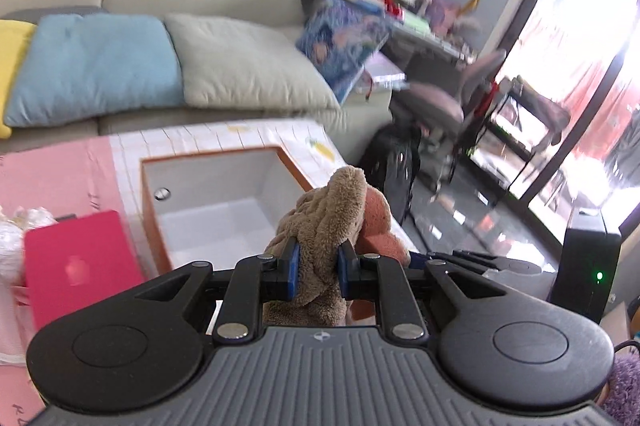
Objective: Organize soft objects
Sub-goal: 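Carry the towel and sponge over the orange box and lower them inside, then open both grippers and withdraw them from the box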
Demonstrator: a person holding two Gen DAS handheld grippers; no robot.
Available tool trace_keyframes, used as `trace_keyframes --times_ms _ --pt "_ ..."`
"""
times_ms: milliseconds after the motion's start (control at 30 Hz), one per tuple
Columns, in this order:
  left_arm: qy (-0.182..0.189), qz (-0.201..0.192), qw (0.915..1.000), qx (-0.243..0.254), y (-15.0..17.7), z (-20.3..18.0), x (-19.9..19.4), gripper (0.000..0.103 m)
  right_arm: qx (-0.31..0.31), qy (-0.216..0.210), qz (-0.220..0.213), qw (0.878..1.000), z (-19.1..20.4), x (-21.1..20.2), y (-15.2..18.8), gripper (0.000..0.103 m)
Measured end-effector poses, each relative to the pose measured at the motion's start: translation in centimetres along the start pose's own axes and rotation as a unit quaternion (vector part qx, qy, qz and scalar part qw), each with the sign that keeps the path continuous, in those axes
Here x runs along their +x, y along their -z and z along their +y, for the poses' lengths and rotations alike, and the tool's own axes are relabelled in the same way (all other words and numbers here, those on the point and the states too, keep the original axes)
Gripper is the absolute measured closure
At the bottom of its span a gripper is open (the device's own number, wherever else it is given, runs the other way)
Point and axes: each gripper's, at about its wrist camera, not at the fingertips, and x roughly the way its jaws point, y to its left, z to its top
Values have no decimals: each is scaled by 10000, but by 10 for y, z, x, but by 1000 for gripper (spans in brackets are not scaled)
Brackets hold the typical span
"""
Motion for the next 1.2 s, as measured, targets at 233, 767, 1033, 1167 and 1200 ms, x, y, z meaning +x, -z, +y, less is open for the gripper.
trace_keyframes --times_ms 233,767,1033,1167,1200 --pt "-177 780 9966 -197 20 5 51 83 3 131 596 9981 -27 35 18 72" --pt "-579 1421 9881 76 42 8 81 67 -289 245 1084 9934 -23 71 40 71" --pt "-547 1023 9932 -7 35 10 56 36 -269 370 1013 9938 -22 60 36 68" --pt "-545 529 9968 266 31 3 26 36 -303 518 751 9954 -18 40 28 55" --pt "-603 371 9966 432 29 -2 20 36 -292 554 667 9958 -16 34 25 53"
